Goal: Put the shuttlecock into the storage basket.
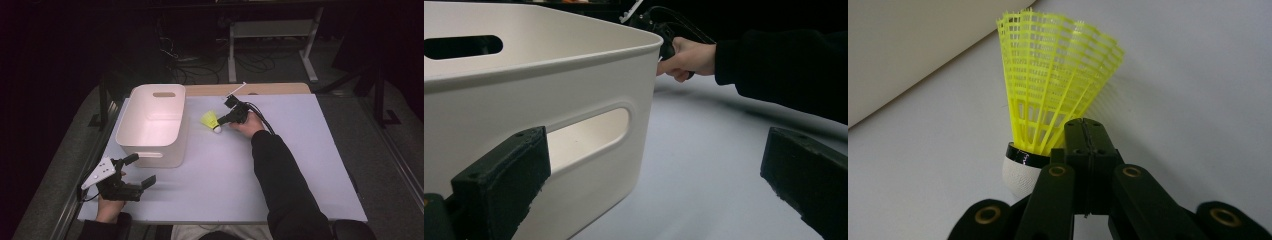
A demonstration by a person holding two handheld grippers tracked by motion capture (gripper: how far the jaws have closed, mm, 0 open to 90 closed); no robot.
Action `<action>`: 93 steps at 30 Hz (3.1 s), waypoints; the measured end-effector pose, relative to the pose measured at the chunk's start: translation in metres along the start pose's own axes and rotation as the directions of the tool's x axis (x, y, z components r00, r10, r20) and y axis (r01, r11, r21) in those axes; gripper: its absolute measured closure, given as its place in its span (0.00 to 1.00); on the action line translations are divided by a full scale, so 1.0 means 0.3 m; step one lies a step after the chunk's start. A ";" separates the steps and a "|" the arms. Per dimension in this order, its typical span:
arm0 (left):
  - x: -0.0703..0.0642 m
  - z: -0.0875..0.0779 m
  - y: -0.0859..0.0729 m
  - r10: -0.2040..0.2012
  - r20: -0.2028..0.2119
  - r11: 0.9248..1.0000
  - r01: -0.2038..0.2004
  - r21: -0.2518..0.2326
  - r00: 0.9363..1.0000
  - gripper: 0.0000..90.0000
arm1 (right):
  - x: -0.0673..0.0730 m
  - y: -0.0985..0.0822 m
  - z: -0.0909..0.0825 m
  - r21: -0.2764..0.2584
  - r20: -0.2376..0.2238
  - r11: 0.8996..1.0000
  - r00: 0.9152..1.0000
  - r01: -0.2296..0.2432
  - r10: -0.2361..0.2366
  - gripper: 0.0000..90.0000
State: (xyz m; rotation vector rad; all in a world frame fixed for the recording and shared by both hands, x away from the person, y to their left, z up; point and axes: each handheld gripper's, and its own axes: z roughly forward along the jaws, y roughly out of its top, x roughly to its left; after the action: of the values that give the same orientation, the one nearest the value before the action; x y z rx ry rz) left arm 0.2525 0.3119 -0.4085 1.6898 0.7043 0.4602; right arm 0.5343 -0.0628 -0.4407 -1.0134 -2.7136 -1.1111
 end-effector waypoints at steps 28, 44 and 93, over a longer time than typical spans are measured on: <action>0.000 0.000 0.000 -0.001 0.000 1.000 0.001 -0.001 1.000 0.00 | 0.036 0.017 -0.005 -0.007 -0.020 0.999 0.999 0.034 -0.034 0.98; -0.001 0.000 0.000 0.001 0.000 1.000 -0.001 0.000 1.000 0.00 | 0.081 0.034 -0.063 -0.023 -0.029 0.997 0.997 0.072 -0.073 0.93; -0.001 0.000 0.000 0.002 0.001 1.000 -0.002 0.001 1.000 0.00 | 0.137 0.029 -0.030 0.081 0.000 0.991 0.994 0.107 -0.108 0.00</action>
State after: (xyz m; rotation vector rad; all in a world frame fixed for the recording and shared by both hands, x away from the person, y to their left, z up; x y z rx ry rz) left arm 0.2522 0.3117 -0.4085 1.6910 0.7028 0.4607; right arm 0.5054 -0.0410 -0.4176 -0.8694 -2.8215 -1.0041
